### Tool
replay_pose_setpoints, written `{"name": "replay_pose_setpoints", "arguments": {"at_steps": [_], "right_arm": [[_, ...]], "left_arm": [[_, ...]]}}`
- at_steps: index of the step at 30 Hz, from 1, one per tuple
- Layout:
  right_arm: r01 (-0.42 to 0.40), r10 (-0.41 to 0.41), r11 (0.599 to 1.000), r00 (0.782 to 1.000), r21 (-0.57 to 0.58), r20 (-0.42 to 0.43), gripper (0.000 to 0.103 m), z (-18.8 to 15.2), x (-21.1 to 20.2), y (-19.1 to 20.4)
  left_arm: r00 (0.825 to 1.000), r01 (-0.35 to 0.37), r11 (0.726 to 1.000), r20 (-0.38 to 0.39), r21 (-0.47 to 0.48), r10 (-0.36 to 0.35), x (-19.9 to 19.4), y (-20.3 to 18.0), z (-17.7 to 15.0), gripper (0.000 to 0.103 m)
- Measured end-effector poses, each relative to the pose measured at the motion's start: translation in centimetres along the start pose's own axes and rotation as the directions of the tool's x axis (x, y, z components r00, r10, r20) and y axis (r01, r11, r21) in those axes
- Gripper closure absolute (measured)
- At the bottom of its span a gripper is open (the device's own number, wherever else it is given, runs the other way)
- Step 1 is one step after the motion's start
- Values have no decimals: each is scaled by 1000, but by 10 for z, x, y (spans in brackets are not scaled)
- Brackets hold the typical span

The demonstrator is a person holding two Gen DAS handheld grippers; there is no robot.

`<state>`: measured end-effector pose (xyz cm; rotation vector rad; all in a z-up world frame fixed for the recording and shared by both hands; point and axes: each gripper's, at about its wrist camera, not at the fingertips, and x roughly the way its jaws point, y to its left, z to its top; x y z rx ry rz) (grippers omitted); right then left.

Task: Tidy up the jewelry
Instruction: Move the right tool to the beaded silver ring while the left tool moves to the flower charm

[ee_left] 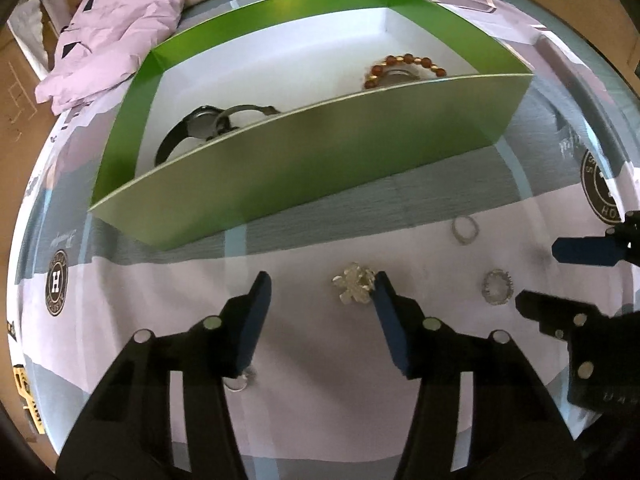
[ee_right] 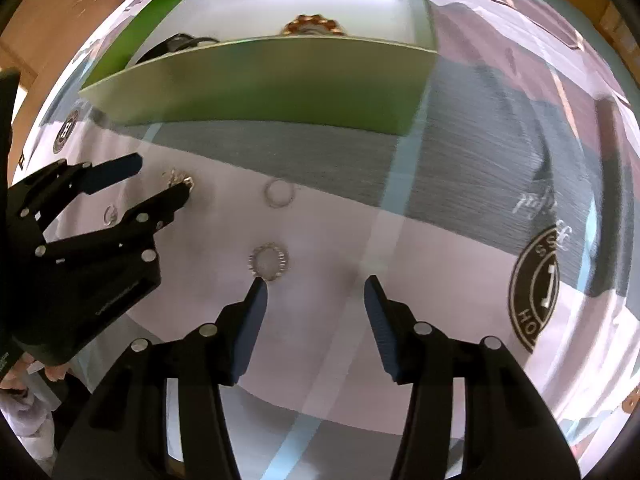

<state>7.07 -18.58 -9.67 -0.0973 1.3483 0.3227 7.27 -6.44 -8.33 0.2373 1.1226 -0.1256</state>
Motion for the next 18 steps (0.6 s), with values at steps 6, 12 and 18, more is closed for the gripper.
{"name": "replay_pose_setpoints", "arguments": {"at_steps": [6,12,18], "right_arm": [[2,-2,998,1000,-59,-5,51,3,11,30],[28,-27,997,1000,-70,15,90,5,14,36],[8,-7,1000,999,-27,43,96,8,5,25]], "left_arm": [[1000,0,1000,-1,6,0,1,2,-1,49],[1000,-2,1000,-4,12,2,1,1,-2,49],[1000,27,1000,13,-11,-26,-5,8,1,49]]}}
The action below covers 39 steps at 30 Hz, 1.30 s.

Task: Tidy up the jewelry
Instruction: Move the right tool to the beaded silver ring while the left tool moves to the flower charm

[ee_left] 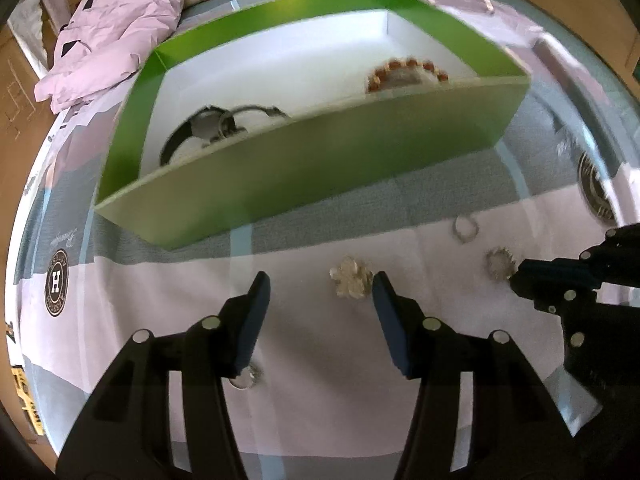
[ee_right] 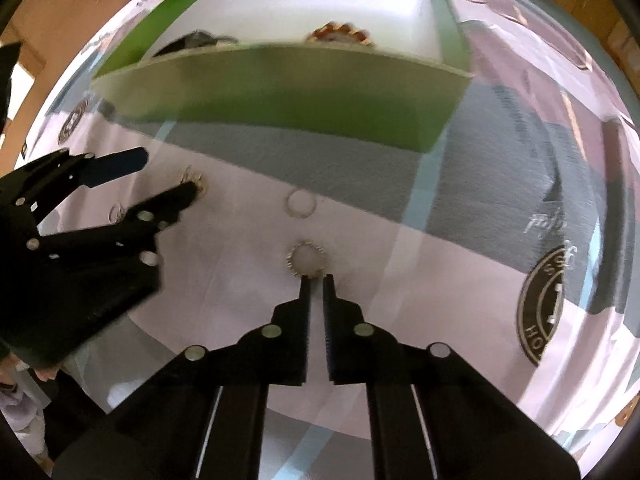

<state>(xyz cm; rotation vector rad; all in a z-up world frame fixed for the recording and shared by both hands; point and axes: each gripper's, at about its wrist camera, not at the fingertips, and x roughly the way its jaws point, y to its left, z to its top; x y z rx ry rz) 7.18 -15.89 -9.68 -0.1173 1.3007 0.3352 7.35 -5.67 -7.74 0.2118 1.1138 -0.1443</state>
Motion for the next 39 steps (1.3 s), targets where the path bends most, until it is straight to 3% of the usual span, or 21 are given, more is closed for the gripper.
{"name": "replay_pose_setpoints", "arguments": {"at_steps": [7,9,15,19,21,23,26,27,29,31,33,35,39], "right_arm": [[-19,18,999,1000,27,14,94,-1,-12,-21],[-12,12,999,1000,40,6,79,2,-11,-25],[-11,9,996,1000,93,17,76,2,-14,-35],[-2,2,997,1000,83,7,75,2,-10,-35],[1,-2,998,1000,62,4,75,4,-6,-27],[5,-5,999,1000,45,3,75,5,-3,-23],[7,-7,1000,1000,10,10,74,11,3,-8],[16,-16,1000,1000,2,11,66,14,6,-3],[31,-31,1000,999,4,10,57,16,11,2],[46,-46,999,999,-3,6,57,18,16,6],[41,-41,999,999,-10,3,82,18,15,7],[11,-12,1000,1000,-11,-4,82,18,12,6],[-8,8,1000,1000,1,-6,82,18,10,6]], "left_arm": [[991,132,981,4,-145,-133,-11,35,8,45],[989,143,977,-5,-160,-146,-9,39,8,42],[989,139,983,-31,-122,-143,-1,23,6,41],[995,75,995,-60,-59,-79,11,5,1,41],[996,63,997,-66,-52,-66,15,5,0,54],[996,60,996,-62,-71,-64,11,11,0,78],[994,75,990,-73,-123,-85,8,28,-1,80],[994,73,988,-75,-133,-84,8,33,-2,80],[992,79,985,-82,-155,-92,8,43,-3,80],[990,96,979,-81,-182,-112,5,52,-3,79],[989,115,972,-72,-206,-132,1,59,-2,71],[989,125,967,-51,-220,-139,-5,66,1,58],[991,117,967,-37,-228,-129,-7,68,5,51]]}}
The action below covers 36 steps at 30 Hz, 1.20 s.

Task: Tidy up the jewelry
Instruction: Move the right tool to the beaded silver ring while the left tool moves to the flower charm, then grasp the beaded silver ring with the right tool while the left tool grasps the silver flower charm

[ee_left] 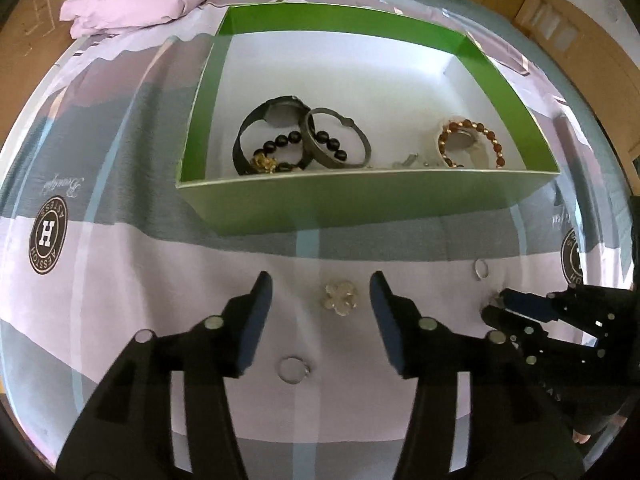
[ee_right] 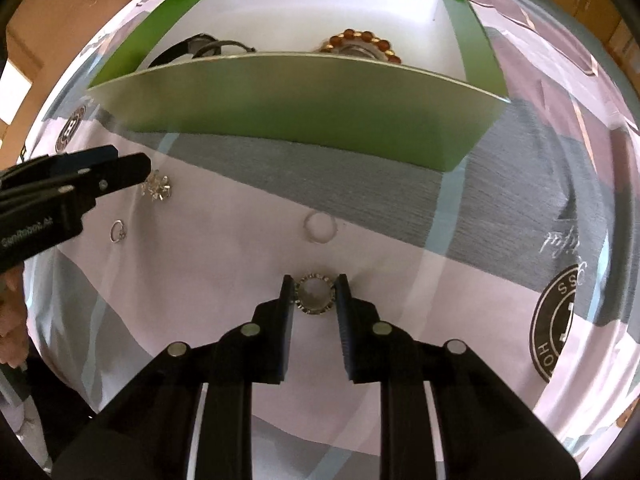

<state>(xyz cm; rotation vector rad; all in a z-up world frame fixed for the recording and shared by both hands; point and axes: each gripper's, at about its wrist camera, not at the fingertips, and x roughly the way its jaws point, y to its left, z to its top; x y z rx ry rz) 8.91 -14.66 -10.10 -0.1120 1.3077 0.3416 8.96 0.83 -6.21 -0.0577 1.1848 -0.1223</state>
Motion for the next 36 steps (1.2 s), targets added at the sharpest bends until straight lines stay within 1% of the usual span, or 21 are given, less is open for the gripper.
{"name": "replay_pose_setpoints", "arguments": {"at_steps": [3,6,7,8,9,11,13,16,20,22,23,24,25,26,29,33,36], "right_arm": [[-8,8,1000,1000,17,13,82,0,-6,-7],[-7,7,1000,1000,15,4,82,-1,-4,-7],[-5,5,1000,1000,8,-3,81,-4,-6,-18],[1,-1,1000,1000,0,-10,77,-5,-4,-17],[3,-3,1000,1000,-3,-13,69,-1,-2,-13],[-1,1,1000,1000,-9,-10,67,-1,-1,-12],[0,0,1000,1000,-11,-8,67,-1,-1,-12],[18,-18,1000,1000,-24,-9,67,-2,1,-7],[44,-44,998,999,-40,0,67,-2,4,-2],[52,-52,998,999,-41,3,79,-4,4,1],[55,-55,997,998,-44,3,82,-4,3,1],[50,-49,998,999,-42,4,82,-5,2,2],[43,-43,998,999,-38,4,82,-5,1,1],[36,-36,999,999,-33,5,82,-5,-1,-1],[20,-20,1000,1000,-17,24,82,-3,-10,-8],[-7,6,1000,997,14,72,82,-2,-31,-21],[-12,9,999,996,32,86,82,-1,-38,-29]], "left_arm": [[1000,-12,1000,-24,22,13,11,-8,-2,49],[999,-23,998,-42,52,26,20,-19,-3,49],[998,-30,998,-48,62,33,24,-24,-4,49],[998,-34,997,-51,68,37,26,-26,-4,49],[998,-38,997,-54,72,42,29,-27,-4,49],[997,-47,995,-54,83,52,31,-29,-4,51],[997,-47,995,-52,85,51,32,-28,-4,53],[998,-32,997,-58,68,36,33,-24,-3,53],[998,-41,996,-53,76,45,34,-24,-3,53],[998,-45,996,-51,83,49,34,-25,-3,53],[997,-48,995,-50,85,52,34,-25,-3,57],[997,-57,995,-47,86,61,34,-25,-3,62],[997,-63,995,-45,80,67,32,-24,-3,71],[997,-54,996,-47,69,57,31,-23,-2,81],[998,-29,998,-46,48,31,23,-18,-1,82],[1000,-18,998,-21,57,19,11,-21,-3,83],[1000,3,998,-3,55,-3,1,-20,-2,83]]}}
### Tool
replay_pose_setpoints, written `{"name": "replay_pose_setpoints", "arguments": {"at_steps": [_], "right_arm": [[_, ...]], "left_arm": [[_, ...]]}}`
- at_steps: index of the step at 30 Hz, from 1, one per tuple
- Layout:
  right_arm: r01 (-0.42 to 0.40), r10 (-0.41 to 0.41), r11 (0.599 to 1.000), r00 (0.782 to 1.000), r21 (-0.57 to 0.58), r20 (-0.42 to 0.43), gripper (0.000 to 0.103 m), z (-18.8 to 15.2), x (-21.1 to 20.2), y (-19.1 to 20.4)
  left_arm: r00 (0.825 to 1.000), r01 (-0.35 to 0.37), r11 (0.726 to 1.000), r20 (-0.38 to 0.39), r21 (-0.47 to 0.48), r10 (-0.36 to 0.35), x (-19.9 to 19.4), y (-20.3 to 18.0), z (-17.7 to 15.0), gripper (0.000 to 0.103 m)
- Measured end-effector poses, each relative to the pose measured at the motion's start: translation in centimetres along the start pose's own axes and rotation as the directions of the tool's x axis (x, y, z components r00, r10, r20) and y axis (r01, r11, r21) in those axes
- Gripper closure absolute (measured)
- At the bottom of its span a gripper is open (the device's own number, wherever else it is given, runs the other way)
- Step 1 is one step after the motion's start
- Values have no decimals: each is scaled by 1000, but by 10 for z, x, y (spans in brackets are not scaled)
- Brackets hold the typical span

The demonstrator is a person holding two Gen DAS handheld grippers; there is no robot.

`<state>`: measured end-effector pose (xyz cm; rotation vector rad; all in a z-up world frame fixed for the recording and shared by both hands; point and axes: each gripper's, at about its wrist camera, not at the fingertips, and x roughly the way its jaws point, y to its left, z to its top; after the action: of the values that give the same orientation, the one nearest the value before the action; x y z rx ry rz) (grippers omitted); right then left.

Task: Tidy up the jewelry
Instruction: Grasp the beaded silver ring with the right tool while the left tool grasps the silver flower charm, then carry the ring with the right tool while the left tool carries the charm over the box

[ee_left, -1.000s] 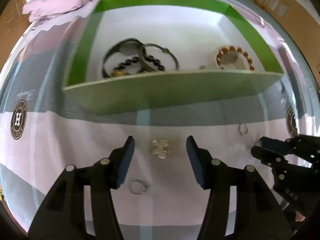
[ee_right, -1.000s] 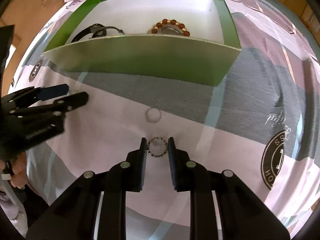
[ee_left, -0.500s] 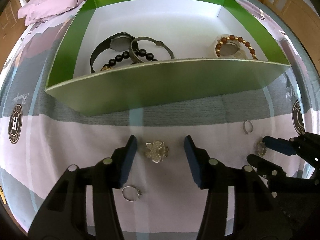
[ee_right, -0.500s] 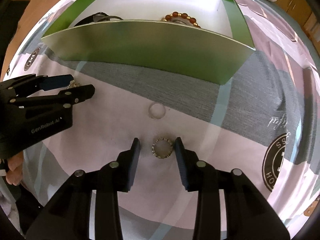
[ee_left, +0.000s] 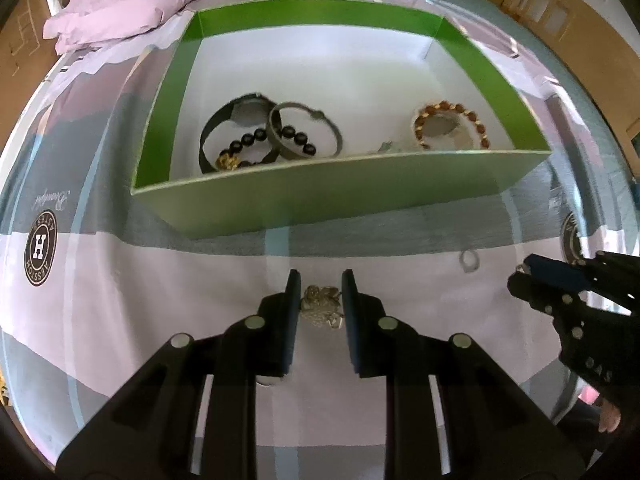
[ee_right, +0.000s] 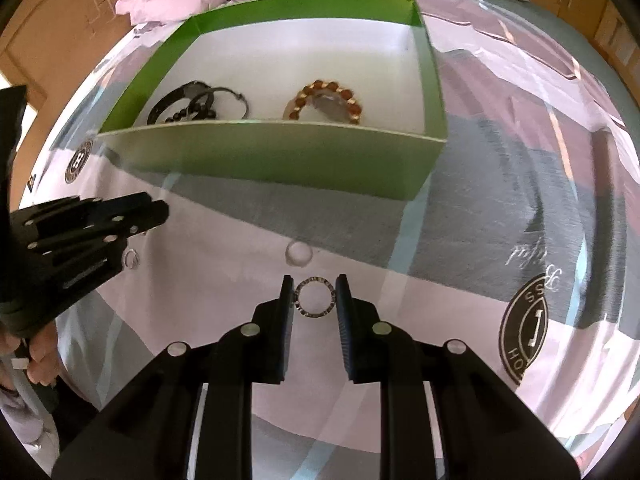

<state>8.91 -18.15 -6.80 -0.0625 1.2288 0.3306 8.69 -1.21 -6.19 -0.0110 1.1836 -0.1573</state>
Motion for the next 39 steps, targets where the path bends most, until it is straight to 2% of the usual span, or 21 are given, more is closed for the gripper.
{"name": "replay_pose_setpoints", "arguments": {"at_steps": [4,8,12,18,20,22,33,36,39], "right_arm": [[-20,20,1000,999,5,43,82,0,-10,3],[-67,65,998,985,5,162,82,8,-40,4],[-81,72,996,963,27,261,82,23,-54,7],[-96,84,995,931,17,354,82,42,-57,22],[-87,75,996,927,15,367,82,45,-53,26],[-73,62,997,926,17,374,82,51,-48,31],[-63,50,998,929,24,366,82,59,-30,43],[-57,41,998,923,31,383,82,57,-32,41],[-43,20,998,909,46,416,82,57,-37,38]], "left_arm": [[999,19,1000,37,-5,-19,-17,1,2,83],[992,35,999,120,-18,-33,-44,7,8,83],[979,-19,999,204,-28,25,-61,12,16,83],[964,-57,997,255,-57,70,-64,19,26,83],[951,-80,994,293,-69,97,-66,19,28,83],[947,-81,993,305,-80,102,-67,22,29,83],[947,-88,989,300,-116,119,-59,33,36,83],[949,-81,989,293,-120,114,-57,33,36,83],[943,-105,988,305,-112,135,-59,31,36,83]]}}
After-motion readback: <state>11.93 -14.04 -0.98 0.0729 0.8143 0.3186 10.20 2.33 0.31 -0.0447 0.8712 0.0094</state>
